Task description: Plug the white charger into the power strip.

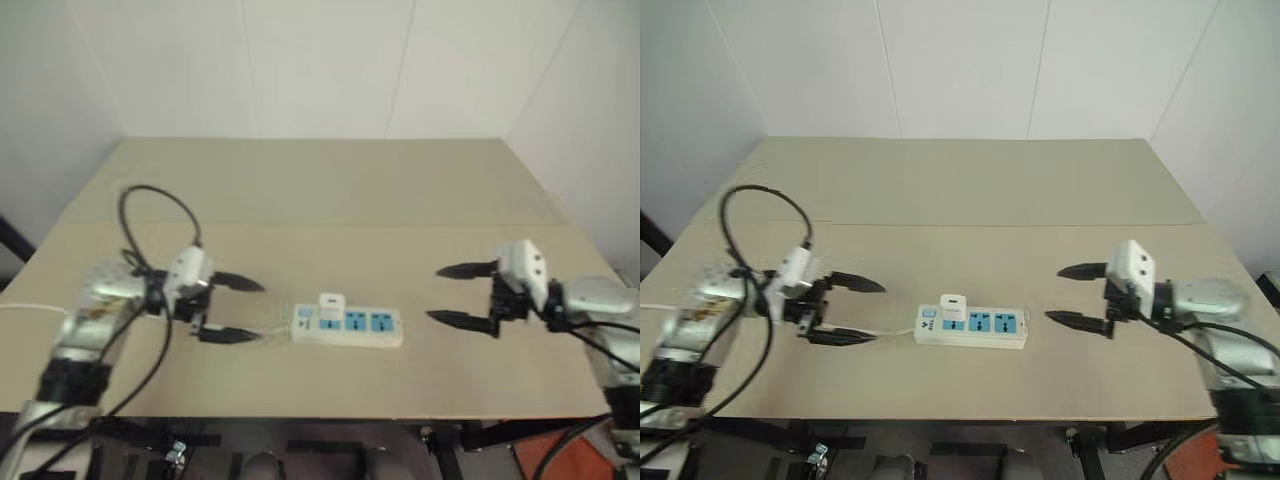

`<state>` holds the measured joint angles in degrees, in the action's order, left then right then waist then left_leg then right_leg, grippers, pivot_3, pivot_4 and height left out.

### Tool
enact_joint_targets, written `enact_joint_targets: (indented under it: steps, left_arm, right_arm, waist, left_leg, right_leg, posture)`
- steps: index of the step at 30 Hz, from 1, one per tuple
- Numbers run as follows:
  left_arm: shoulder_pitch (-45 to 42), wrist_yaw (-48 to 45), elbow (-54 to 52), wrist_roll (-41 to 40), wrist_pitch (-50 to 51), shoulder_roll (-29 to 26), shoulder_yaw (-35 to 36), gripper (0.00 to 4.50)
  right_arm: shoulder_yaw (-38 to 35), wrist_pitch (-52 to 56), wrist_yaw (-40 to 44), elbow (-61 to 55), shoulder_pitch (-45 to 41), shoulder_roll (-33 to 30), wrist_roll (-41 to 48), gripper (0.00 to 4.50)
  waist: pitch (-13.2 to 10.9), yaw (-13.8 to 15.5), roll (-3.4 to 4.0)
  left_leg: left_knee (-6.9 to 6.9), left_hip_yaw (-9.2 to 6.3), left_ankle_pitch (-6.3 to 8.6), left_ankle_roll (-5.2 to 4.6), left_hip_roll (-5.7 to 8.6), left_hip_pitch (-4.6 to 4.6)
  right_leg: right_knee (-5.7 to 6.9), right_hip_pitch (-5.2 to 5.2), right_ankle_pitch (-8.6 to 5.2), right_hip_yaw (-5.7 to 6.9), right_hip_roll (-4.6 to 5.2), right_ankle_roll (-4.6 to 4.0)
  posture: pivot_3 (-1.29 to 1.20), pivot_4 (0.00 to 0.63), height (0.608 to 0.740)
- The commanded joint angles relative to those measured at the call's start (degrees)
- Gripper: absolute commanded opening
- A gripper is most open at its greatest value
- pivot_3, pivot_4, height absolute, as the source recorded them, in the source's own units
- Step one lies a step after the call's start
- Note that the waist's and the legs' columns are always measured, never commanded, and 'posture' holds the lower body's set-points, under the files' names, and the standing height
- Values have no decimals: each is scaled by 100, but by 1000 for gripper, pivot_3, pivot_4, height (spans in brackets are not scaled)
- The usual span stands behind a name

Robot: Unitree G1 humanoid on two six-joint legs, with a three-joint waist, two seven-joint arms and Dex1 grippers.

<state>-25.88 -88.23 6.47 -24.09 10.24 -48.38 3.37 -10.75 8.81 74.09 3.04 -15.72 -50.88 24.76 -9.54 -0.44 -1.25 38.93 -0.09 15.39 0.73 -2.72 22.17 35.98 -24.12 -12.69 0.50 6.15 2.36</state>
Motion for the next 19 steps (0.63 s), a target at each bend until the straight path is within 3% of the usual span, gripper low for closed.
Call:
enact_joint_targets:
  steps: [1,6,19]
  left_arm:
    - [132,84,-170,-177,33,-354,470,4466]
    - [376,147,-190,-254,71,-587,698,4466]
    - [325,320,-254,-312,107,-386,481,4466]
  right_arm:
    - [-646,39,-9,-280,390,-299,200,4500]
    - [-1043,-2,-38,-345,801,-495,227,4500]
    - [-1196,38,-88,-540,1034,-585,232,4500]
  waist:
    - [-1,-7,0]
    - [-1,-27,0]
    - [-2,-25,-2]
  left_leg:
    - [0,0,0,0,0,1]
    - [-1,3,0,0,0,-2]
    - [0,5,0,0,-1,-2]
  right_leg:
    - [0,-1,0,0,0,0]
    - [1,0,0,-2,0,0]
    - [1,0,1,-4,-1,-1]
  posture:
    - [0,150,740]
    - [0,150,740]
    - [0,150,740]
